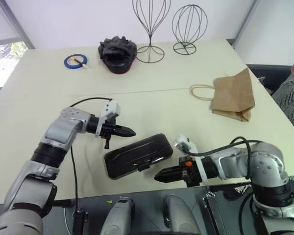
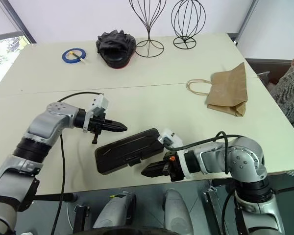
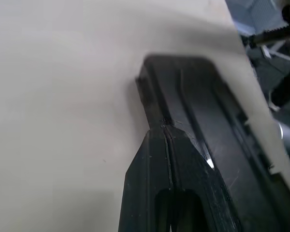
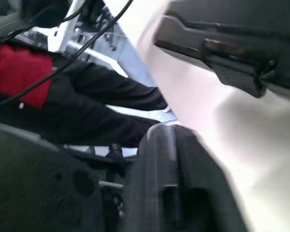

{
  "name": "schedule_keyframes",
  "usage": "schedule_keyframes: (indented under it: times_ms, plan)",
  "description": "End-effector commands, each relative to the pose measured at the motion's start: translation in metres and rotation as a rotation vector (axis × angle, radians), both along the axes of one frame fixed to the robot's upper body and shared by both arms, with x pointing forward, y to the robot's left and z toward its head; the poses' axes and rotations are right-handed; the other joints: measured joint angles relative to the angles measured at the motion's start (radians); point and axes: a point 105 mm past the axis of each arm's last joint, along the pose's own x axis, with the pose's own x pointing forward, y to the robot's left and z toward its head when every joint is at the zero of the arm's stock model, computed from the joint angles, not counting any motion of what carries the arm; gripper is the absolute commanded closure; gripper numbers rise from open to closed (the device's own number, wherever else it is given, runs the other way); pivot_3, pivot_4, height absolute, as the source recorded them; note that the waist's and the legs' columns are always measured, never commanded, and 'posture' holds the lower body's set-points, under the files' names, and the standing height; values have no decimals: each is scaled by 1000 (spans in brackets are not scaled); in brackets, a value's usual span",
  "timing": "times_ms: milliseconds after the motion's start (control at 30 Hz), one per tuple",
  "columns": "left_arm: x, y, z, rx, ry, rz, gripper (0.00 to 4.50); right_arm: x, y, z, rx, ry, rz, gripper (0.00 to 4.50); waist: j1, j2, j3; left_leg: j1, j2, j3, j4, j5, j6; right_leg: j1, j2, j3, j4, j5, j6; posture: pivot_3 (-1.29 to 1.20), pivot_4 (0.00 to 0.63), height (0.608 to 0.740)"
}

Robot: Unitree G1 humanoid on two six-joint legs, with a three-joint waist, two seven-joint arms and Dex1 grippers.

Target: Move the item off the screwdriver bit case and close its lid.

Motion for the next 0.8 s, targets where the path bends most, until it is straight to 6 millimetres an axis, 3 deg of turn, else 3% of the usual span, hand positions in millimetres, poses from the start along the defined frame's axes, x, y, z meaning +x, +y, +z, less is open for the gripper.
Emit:
schedule_keyframes:
  times_ms: [33,233,567,800]
  plan:
    - [3,0,-4,34,-37,-34,4500,-3,8,-3,16,24,-55,4389,2,0,0,0,0,0,0,0,0,0,0,0,0,0,0,0,150,740]
    - [12,-14,-13,41,-66,-40,4500,-15,27,-12,11,151,-230,4389,5,0,0,-1,-1,-1,1,0,0,1,-2,1,-1,0,0,0,150,740]
    - [18,-29,-11,16,-84,-55,4500,6,26,-29,-92,214,-533,4389,-1,-1,0,0,0,0,1,0,0,1,1,1,0,0,1,0,150,740]
    - [14,-28,-14,28,-80,-76,4500,13,32,-27,-65,212,-607,4389,-1,-1,0,0,0,0,1,0,1,1,1,1,0,0,0,0,150,740]
